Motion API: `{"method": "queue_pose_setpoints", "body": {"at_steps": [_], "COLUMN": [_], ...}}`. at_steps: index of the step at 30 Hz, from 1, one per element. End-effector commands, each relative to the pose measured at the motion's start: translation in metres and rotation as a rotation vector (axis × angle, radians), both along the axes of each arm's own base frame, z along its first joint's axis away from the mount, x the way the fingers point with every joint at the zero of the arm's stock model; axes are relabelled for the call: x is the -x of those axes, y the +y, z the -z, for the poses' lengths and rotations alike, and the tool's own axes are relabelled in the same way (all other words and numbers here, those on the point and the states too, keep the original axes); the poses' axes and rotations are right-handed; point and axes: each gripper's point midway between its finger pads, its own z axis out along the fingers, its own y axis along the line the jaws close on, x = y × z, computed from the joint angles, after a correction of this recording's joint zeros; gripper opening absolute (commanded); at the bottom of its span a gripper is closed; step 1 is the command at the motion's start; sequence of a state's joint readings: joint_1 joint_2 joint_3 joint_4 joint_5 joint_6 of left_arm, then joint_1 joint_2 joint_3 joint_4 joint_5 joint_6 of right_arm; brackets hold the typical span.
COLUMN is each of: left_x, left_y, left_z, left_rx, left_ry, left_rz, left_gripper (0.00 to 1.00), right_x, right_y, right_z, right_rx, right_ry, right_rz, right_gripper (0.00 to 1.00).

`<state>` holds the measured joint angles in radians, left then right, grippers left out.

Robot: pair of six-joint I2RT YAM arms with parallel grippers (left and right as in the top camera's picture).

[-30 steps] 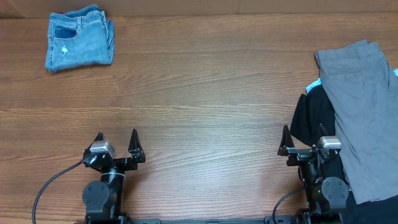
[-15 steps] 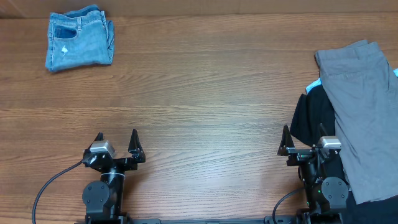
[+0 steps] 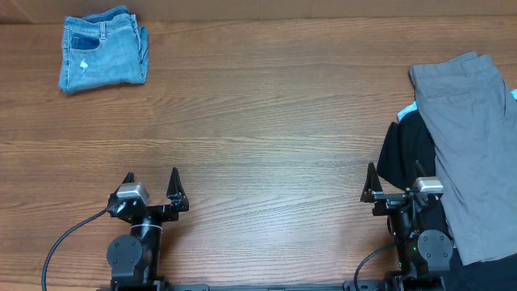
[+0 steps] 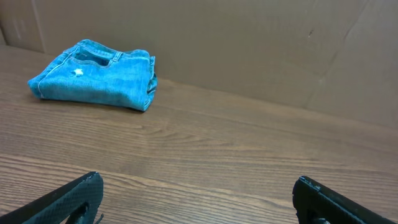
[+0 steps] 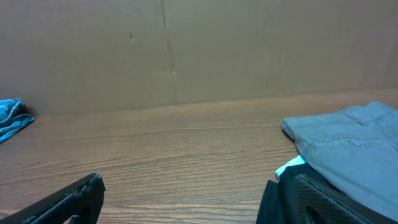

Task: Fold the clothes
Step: 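Move the right gripper toward the grey pants pile on the right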

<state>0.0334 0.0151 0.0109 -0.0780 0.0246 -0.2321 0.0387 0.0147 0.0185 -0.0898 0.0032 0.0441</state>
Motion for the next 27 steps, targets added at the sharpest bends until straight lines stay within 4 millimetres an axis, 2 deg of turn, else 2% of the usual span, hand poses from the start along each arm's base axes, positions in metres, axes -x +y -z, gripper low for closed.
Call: {"method": "queue_pose_setpoints", "body": {"at_steps": [1,23,25,27], "left_x": [0.000,0.000,0.000,0.000], "left_y": [0.002,0.002,0.002,0.002], "left_z": [0.000,0.000,0.000,0.000], "left_rx": [-0.020,-0.020,-0.020,-0.020], "left_ry": [-0.005,-0.005,-0.005,-0.005], "left_rz": [-0.010,-0.011,-0.011,-0.010], "left_gripper": [1.00,1.00,1.00,1.00], "right_x": [0.000,0.000,0.001,0.006], "right_y": [-0.001,0.000,0.012,0.034], "right_z": [0.001,-0.003,-0.012,-0.016], "right_rx": [0.007,0.005,-0.036,-0.126], "right_ry": [-0.008,-0.024,-0.056,-0.056], "right_rz": [0.001,-0.004,-0.070,-0.206], "right_gripper": [1.00,1.00,1.00,1.00]}}
